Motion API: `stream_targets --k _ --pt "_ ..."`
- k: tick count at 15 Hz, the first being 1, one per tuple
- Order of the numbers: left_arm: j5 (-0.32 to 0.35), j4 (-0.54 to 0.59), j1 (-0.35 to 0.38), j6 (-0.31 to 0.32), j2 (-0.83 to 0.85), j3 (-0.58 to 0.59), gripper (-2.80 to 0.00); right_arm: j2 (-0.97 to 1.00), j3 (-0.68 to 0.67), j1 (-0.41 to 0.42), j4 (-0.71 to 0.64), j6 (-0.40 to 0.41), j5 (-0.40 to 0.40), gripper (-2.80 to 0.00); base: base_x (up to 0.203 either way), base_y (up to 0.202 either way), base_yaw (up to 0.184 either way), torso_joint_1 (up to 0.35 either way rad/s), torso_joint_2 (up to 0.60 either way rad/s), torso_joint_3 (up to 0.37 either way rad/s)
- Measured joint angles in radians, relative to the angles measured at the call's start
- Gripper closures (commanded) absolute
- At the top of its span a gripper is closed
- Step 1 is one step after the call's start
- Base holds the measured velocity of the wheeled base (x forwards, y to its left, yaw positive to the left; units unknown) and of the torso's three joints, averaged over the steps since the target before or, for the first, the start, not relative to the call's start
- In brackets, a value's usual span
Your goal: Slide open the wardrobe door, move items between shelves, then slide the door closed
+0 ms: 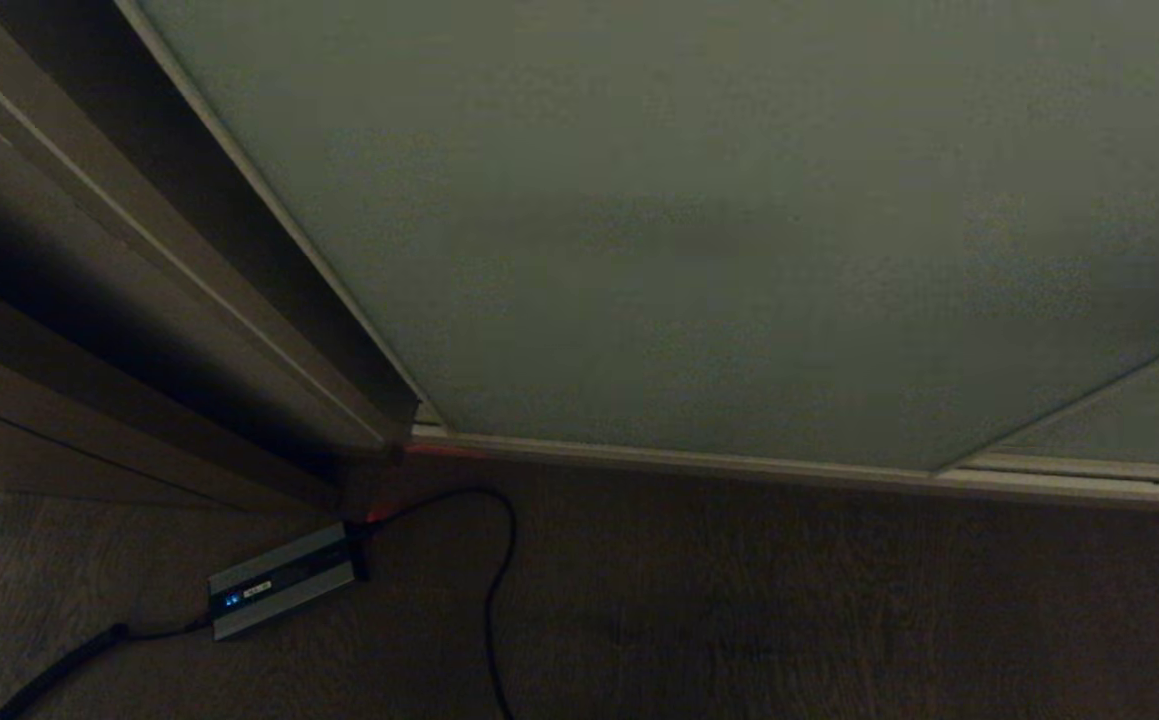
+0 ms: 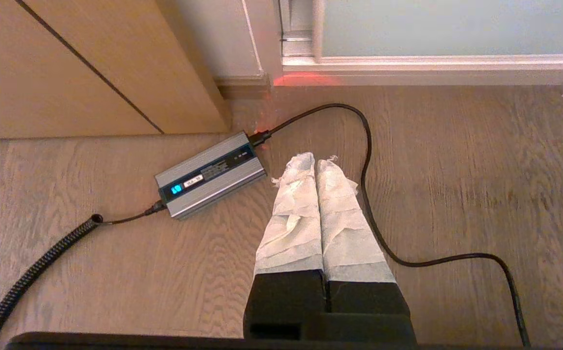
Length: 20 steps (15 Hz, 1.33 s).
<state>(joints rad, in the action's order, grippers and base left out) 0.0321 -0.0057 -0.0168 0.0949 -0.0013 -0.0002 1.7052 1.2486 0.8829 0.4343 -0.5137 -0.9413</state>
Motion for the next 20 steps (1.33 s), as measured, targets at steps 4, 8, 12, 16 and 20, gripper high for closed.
stream_targets --k 4,8,12,16,20 --pt "0.0 0.0 0.0 0.0 0.0 0.0 0.0 -0.025 -0.028 -0.04 -0.003 -0.001 0.0 0.0 0.0 0.0 0.0 0.0 0.0 0.0" --pt "0.0 0.0 0.0 0.0 0.0 0.0 0.0 -0.051 -0.078 -0.059 -0.005 0.003 0.0 0.0 0.0 0.0 0.0 0.0 0.0 0.0" --pt "0.0 0.0 0.0 0.0 0.0 0.0 0.0 -0.14 -0.162 -0.058 -0.021 0.021 0.009 0.0 0.0 0.0 0.0 0.0 0.0 0.0" --pt "0.0 0.0 0.0 -0.001 0.0 0.0 0.0 -0.282 -0.347 -0.083 0.003 0.147 0.074 0.0 0.0 0.0 0.0 0.0 0.0 0.0" --pt "0.0 0.0 0.0 -0.001 0.0 0.0 0.0 -0.461 -0.584 -0.286 0.016 0.318 0.321 0.0 0.0 0.0 0.0 0.0 0.0 0.0"
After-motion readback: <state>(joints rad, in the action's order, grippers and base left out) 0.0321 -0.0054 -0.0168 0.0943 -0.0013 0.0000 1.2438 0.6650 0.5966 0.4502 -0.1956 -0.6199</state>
